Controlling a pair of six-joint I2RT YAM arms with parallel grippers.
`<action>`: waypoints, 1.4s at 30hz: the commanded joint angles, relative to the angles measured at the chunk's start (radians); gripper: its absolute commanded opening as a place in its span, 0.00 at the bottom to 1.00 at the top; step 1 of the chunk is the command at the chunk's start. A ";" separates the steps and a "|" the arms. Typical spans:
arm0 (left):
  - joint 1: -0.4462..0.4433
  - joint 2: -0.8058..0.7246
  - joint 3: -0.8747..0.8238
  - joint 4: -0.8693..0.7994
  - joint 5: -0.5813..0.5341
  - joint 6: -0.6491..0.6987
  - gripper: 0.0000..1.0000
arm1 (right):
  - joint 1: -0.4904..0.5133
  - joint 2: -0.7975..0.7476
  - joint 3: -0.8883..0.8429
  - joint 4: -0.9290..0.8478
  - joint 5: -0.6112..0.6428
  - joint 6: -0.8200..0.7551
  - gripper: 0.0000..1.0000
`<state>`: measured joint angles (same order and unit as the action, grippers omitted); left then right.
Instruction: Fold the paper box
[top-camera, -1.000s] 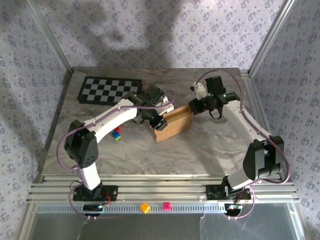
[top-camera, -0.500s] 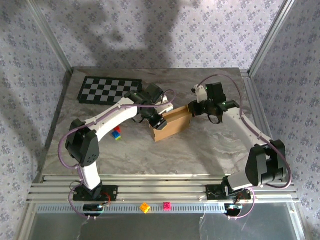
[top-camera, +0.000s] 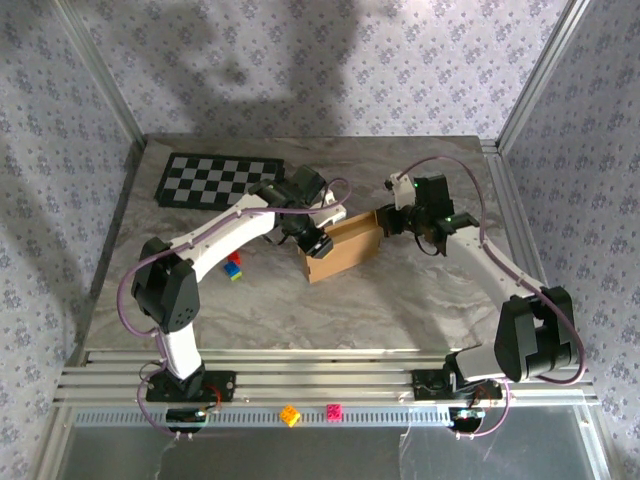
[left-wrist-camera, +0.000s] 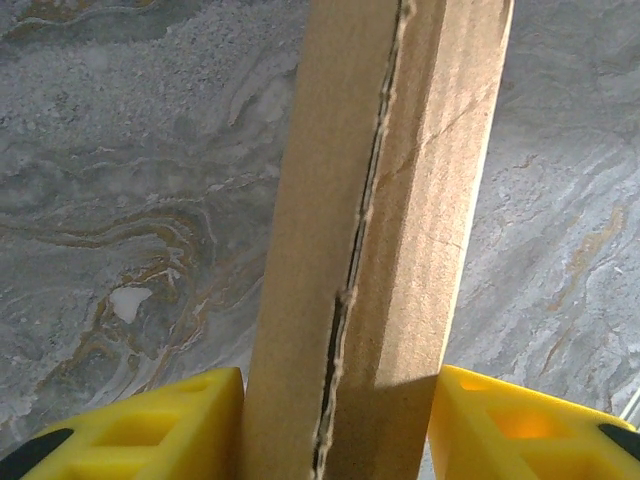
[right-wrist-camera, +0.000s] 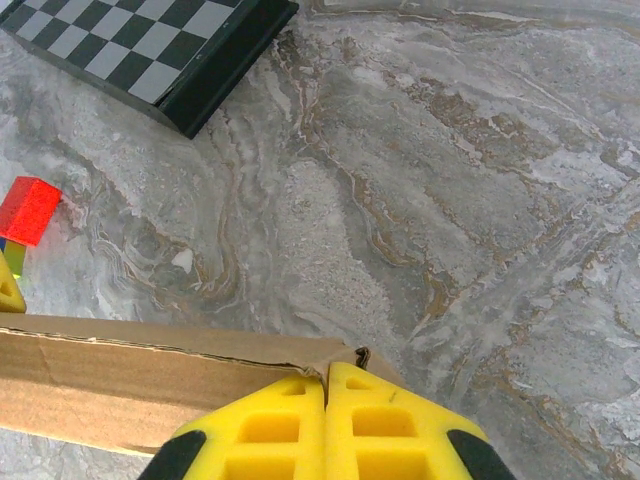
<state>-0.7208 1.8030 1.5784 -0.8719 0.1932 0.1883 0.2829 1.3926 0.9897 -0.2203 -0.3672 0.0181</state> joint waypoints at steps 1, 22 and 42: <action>0.020 0.042 0.026 -0.005 -0.096 -0.033 0.50 | 0.004 -0.003 -0.058 -0.047 -0.043 -0.009 0.00; 0.038 -0.109 0.006 0.010 -0.038 -0.237 0.70 | 0.035 -0.014 -0.082 0.000 0.041 -0.013 0.00; 0.144 -0.337 -0.199 -0.084 0.152 -0.527 0.36 | 0.037 0.021 -0.037 -0.049 0.048 -0.010 0.00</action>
<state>-0.5724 1.5002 1.3823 -0.9337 0.3000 -0.2604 0.3096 1.3869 0.9508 -0.1623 -0.3279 0.0109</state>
